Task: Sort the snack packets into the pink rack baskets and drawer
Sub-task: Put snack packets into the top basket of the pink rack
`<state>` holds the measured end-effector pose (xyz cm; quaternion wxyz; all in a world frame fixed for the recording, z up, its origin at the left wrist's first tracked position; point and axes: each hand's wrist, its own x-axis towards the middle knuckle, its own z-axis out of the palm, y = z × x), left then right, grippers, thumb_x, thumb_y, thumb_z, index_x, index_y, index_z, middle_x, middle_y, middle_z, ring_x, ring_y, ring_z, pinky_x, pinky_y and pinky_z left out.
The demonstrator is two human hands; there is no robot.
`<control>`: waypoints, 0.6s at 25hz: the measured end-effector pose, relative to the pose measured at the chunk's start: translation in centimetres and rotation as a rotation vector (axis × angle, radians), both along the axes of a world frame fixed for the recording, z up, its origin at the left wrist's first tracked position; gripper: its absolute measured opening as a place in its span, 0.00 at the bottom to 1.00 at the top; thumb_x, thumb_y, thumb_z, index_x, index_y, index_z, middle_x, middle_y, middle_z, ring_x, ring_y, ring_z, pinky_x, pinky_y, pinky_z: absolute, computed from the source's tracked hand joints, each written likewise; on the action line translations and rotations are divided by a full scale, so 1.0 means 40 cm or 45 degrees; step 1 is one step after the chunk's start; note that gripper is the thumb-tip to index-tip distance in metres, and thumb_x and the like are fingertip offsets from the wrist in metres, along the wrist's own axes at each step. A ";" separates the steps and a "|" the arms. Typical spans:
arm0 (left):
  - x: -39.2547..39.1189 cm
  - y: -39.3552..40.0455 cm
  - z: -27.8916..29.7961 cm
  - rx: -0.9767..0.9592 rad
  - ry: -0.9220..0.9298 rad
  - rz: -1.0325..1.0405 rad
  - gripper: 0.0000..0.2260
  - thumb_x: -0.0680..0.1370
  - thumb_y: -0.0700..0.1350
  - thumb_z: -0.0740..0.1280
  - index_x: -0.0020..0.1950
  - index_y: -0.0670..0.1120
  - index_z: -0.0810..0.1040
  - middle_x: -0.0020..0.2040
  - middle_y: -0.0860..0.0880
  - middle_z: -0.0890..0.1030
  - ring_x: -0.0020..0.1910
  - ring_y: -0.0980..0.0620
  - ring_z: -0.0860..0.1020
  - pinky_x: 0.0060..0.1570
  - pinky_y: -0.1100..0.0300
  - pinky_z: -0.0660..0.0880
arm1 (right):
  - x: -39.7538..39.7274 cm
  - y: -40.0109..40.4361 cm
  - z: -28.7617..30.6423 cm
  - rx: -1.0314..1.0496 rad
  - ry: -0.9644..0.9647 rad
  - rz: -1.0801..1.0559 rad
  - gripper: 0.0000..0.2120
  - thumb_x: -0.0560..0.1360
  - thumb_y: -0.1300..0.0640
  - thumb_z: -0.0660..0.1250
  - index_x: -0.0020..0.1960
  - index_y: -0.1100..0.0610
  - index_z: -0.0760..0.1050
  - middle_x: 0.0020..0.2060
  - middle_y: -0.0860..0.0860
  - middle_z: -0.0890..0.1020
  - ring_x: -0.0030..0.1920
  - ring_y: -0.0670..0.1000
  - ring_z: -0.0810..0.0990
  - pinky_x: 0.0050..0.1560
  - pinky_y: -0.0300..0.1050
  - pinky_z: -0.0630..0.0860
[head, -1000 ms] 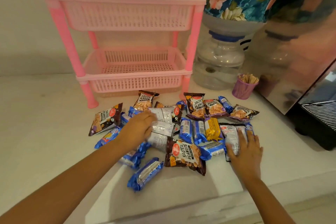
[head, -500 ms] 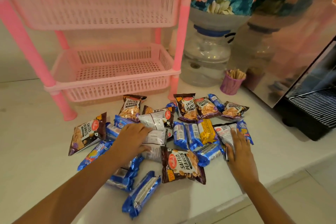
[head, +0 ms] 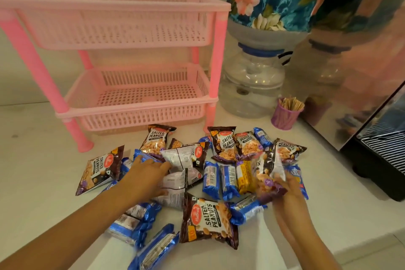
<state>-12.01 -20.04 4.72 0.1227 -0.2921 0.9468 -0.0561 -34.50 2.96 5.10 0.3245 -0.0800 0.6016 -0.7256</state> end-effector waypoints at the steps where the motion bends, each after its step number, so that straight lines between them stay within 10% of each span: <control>1: -0.007 -0.004 0.004 -0.012 -0.056 0.005 0.30 0.71 0.63 0.64 0.69 0.53 0.61 0.63 0.51 0.76 0.64 0.48 0.70 0.68 0.40 0.56 | 0.005 -0.016 0.017 -0.187 -0.331 0.093 0.11 0.79 0.58 0.57 0.58 0.60 0.72 0.43 0.55 0.83 0.35 0.49 0.83 0.33 0.42 0.81; 9: -0.044 -0.015 0.051 -0.057 -0.241 -0.035 0.24 0.68 0.63 0.68 0.55 0.47 0.78 0.54 0.48 0.79 0.58 0.47 0.73 0.67 0.44 0.56 | 0.024 -0.091 0.073 -0.351 -0.875 0.672 0.33 0.70 0.34 0.61 0.57 0.62 0.78 0.46 0.58 0.77 0.48 0.54 0.78 0.53 0.52 0.79; 15: -0.006 0.002 0.114 -0.278 0.053 0.220 0.24 0.70 0.63 0.64 0.57 0.48 0.74 0.54 0.48 0.80 0.54 0.47 0.77 0.65 0.49 0.64 | 0.073 -0.134 0.101 -0.425 -0.978 0.862 0.31 0.56 0.51 0.81 0.55 0.65 0.80 0.45 0.58 0.83 0.46 0.56 0.82 0.49 0.53 0.81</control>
